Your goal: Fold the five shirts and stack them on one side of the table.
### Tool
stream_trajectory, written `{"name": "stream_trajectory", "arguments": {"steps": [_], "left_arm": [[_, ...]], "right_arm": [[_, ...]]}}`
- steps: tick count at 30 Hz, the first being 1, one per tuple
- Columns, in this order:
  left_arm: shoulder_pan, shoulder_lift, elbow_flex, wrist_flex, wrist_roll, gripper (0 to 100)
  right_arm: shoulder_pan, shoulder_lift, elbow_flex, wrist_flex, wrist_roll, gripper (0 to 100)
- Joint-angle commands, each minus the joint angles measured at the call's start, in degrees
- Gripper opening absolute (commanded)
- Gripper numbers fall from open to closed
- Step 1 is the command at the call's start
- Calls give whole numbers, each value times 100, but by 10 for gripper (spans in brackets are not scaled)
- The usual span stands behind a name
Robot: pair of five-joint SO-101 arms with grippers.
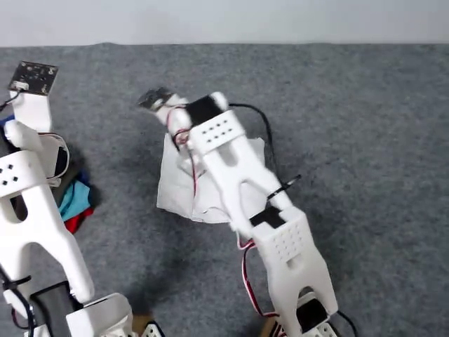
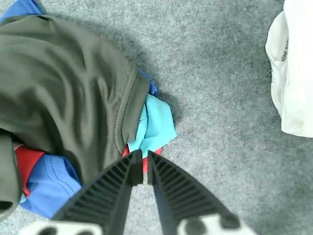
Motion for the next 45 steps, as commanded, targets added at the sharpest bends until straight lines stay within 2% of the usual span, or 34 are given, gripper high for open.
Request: {"name": "stream_trajectory", "arguments": {"steps": [1,5,12,16,25,31,38,45], "left_arm": [[26,-193,-13,-88,53,23],[-53,-246,-31,-123,53,23],[-651,-246,-40,-114,62,23],[-747,-246,-40,-114,53,22],[-712,-220,-22,-114,53,22],[-730,-237,-22,-114,35,22],[-738,-237,-22,-114,26,22],[-721,-220,-22,-123,26,22]], "right_arm": [[119,198,-264,75,-26,9],[-321,611,-299,145,-62,9],[-1130,558,-668,198,-255,9],[-1147,505,-1064,303,-246,9],[-1147,989,-870,286,-255,9],[-1024,303,-1152,330,-246,9],[-822,-681,202,338,-246,9],[-1068,-453,914,-127,-281,9]]}}
